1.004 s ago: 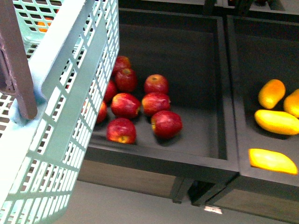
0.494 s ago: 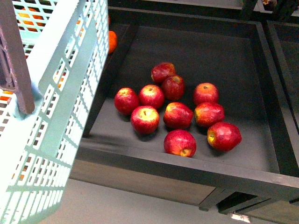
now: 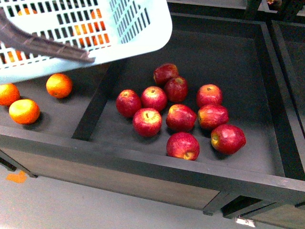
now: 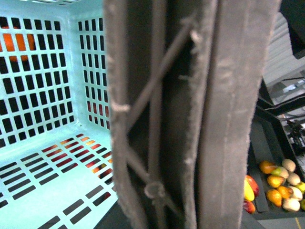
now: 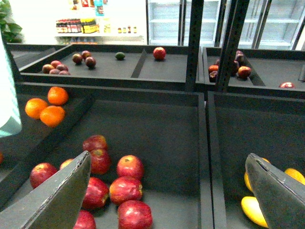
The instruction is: Pick mango and avocado into basket
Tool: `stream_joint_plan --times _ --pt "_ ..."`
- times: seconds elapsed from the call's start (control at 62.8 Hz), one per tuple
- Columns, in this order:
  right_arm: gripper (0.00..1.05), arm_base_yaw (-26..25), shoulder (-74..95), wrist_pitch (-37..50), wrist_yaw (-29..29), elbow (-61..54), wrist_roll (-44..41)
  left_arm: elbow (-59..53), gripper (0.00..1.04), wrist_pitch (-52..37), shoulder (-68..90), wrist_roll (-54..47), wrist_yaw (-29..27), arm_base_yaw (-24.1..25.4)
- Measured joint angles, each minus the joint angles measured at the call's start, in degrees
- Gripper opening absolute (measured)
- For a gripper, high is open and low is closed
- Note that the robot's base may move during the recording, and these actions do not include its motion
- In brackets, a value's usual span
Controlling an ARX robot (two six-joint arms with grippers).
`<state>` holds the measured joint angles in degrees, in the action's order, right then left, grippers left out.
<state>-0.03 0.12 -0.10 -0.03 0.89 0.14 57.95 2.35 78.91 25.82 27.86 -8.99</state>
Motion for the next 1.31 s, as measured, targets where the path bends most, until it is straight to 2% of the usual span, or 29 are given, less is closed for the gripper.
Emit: stream_joint_plan --times 0.127,0.255,0.319,0.526,0.685,0.94,0.956,1.051,1.083,1.179,1.306 --pt "0.96 0.00 0.00 0.00 0.00 0.02 0.00 8.55 0.16 1.81 10.40 9.09 5.53 -2.78" --pt "0.96 0.00 -0.02 0.00 0.00 0.02 0.00 13.75 0.16 6.64 16.33 14.99 6.69 -6.43" --pt "0.96 0.00 0.00 0.00 0.00 0.00 0.00 16.81 0.16 9.51 18.40 16.72 6.58 -9.92" --pt "0.96 -0.02 0.00 0.00 0.00 0.00 0.00 20.13 0.16 11.67 19.50 16.15 4.24 -16.85" --pt "0.96 0.00 0.00 0.00 0.00 0.02 0.00 20.13 0.16 13.03 19.93 14.97 4.81 -21.51" --pt "0.96 0.04 0.09 -0.09 0.39 0.04 0.02 20.13 0.16 13.03 19.93 14.29 4.70 -21.97" --pt "0.96 0.39 0.48 -0.70 1.38 0.22 0.92 20.13 0.16 13.03 19.93 14.29 4.63 -21.97" --pt "0.96 5.20 9.44 -14.82 18.27 5.73 12.31 20.11 0.16 13.03 19.93 14.23 4.42 -21.88" --pt "0.96 5.31 12.24 -17.35 20.81 6.58 17.16 20.13 0.16 13.03 19.93 14.27 4.46 -21.86" --pt "0.96 2.73 16.79 -17.33 20.94 7.13 25.20 20.13 0.16 13.03 19.93 14.01 4.55 -21.88" --pt "0.96 -5.75 23.89 -10.27 14.51 9.53 28.55 20.13 0.16 13.03 19.93 14.05 4.94 -21.90"
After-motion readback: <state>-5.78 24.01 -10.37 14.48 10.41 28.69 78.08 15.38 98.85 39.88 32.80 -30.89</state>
